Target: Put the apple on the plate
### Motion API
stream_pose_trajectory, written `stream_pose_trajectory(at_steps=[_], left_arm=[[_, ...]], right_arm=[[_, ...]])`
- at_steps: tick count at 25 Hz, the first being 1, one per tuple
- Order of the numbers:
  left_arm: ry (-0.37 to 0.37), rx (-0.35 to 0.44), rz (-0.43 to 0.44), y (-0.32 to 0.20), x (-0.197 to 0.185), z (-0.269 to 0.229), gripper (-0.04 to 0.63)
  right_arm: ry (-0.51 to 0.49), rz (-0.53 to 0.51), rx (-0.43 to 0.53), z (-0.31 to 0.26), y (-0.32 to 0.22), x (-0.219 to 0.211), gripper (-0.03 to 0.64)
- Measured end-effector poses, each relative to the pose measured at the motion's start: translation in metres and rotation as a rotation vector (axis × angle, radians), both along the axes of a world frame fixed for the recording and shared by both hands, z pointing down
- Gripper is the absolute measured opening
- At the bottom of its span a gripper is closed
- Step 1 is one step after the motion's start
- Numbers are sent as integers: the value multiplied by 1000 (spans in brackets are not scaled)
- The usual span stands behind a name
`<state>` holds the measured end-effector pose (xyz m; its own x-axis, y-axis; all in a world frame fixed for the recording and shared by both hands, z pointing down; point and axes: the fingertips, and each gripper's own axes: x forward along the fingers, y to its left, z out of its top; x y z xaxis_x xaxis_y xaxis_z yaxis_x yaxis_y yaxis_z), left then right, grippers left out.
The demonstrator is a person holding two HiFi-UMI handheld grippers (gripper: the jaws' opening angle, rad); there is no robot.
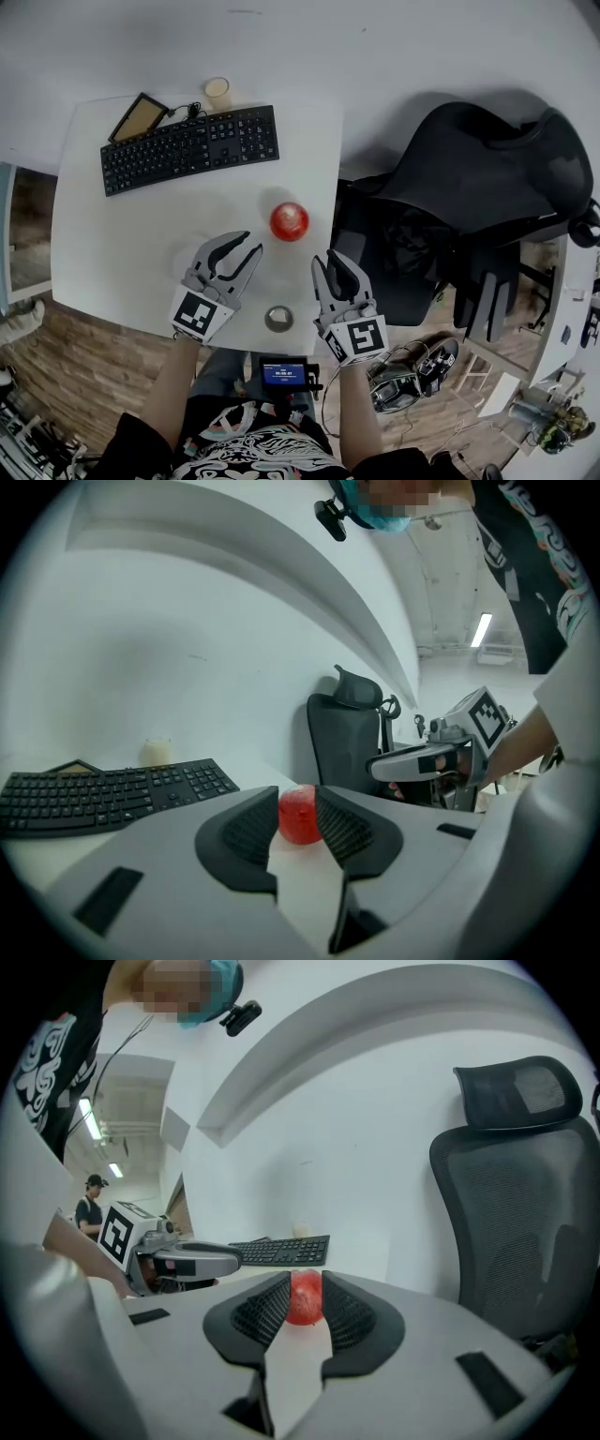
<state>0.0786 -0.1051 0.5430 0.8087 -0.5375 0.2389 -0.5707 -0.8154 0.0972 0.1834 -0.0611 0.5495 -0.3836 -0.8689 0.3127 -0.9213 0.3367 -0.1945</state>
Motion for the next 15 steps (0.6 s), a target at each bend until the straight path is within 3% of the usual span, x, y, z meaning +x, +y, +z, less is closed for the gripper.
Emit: stream_pose_trajectory(at_steps=[1,4,9,15], left_arm=[[-8,-17,17,1,2,4,132],[-56,-57,54,4,9,16,173],[-74,-94,96,4,18,30,226],[-129,-63,107,2,26,38,257]], right_arm=[[-2,-8,-6,2,-1,-1,105],[-1,-29,-18,7,-5,-2,129],[-17,-41,-36,14,-13,-1,144],[-43,-49,-73,25,-21,3,176]])
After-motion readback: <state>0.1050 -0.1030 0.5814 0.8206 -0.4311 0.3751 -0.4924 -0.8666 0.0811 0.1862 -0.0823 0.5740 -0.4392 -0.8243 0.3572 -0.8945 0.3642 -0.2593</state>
